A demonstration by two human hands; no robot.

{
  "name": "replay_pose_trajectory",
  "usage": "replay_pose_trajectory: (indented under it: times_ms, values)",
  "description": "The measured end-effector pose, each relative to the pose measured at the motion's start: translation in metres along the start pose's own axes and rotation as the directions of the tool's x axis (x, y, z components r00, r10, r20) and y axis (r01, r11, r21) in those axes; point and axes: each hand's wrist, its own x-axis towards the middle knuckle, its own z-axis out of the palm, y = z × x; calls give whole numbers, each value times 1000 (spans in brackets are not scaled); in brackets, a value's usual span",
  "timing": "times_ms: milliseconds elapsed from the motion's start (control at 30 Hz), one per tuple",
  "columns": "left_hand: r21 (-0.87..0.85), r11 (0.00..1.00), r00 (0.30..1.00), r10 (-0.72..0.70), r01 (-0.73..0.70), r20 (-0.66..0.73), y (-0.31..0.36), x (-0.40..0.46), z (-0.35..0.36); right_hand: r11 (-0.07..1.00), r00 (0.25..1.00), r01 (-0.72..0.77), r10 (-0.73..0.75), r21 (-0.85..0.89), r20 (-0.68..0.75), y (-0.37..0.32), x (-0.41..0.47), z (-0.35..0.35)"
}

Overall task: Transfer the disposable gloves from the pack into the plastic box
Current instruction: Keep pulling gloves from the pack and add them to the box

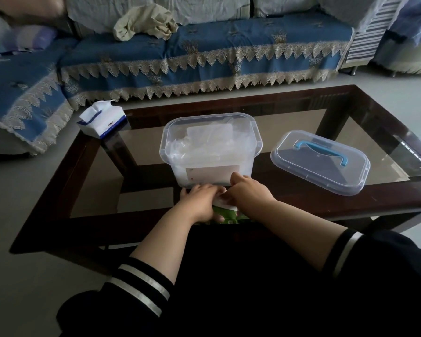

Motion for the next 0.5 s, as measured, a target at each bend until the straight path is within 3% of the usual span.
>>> replay_pose_trajectory:
  times_ms: [167,300,367,500]
  values:
    - [-111,994,1000,-3,4,10,-4,1,2,984,983,137,-149,-115,-103,6,3,6]
    - [-165,985,999,39,-41,-13,-7,3,1,956,950,235,-188,174,-251,14,-6,2]
    - [-99,993,998,58,-56,9,-5,3,-1,922,932,273,-183,274,-312,13,-12,-2]
    - [-9,999,999,43,-43,27,-7,5,5,718,843,352,37,601,-537,6,-22,-17]
